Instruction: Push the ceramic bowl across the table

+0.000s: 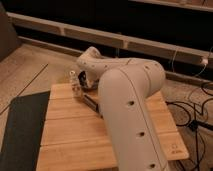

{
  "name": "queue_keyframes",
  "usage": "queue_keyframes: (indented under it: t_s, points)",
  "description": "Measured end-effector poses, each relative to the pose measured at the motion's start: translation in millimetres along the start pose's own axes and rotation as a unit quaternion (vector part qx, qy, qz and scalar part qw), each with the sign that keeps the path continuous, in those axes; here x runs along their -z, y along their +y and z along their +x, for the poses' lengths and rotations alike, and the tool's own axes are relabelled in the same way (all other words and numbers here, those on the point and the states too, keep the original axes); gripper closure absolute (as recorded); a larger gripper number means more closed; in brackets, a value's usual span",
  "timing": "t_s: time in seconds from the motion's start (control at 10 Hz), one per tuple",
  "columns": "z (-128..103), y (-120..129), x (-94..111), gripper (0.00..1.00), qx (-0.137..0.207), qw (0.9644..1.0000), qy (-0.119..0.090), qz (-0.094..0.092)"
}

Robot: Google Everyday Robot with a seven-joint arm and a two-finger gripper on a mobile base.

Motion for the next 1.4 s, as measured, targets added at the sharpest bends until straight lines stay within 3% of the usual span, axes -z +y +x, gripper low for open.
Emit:
queue_keyframes:
  t_s: [0.1,0.3,0.5,0.7,0.9,1.0,1.2,1.4]
  points:
    - [26,0,-3,0.35,-0.019,0.9993,0.029,0.013]
    - [73,2,-15,0.35,-0.055,0.994,0.087,0.038]
    - [83,1,-26,0.35,-0.081,0.99,0.108,0.041]
    - [65,-2,-41,0.35,-0.083,0.9907,0.104,0.03]
    - [18,-7,-36,0.35,-0.077,0.9952,0.061,0.002]
    - [8,-7,-34,0.35,-0.075,0.9959,0.05,-0.01]
    - [-4,0,-35,0.35,-0.066,0.9964,0.043,-0.032]
    - [-4,0,-35,0.35,-0.066,0.9964,0.043,-0.032]
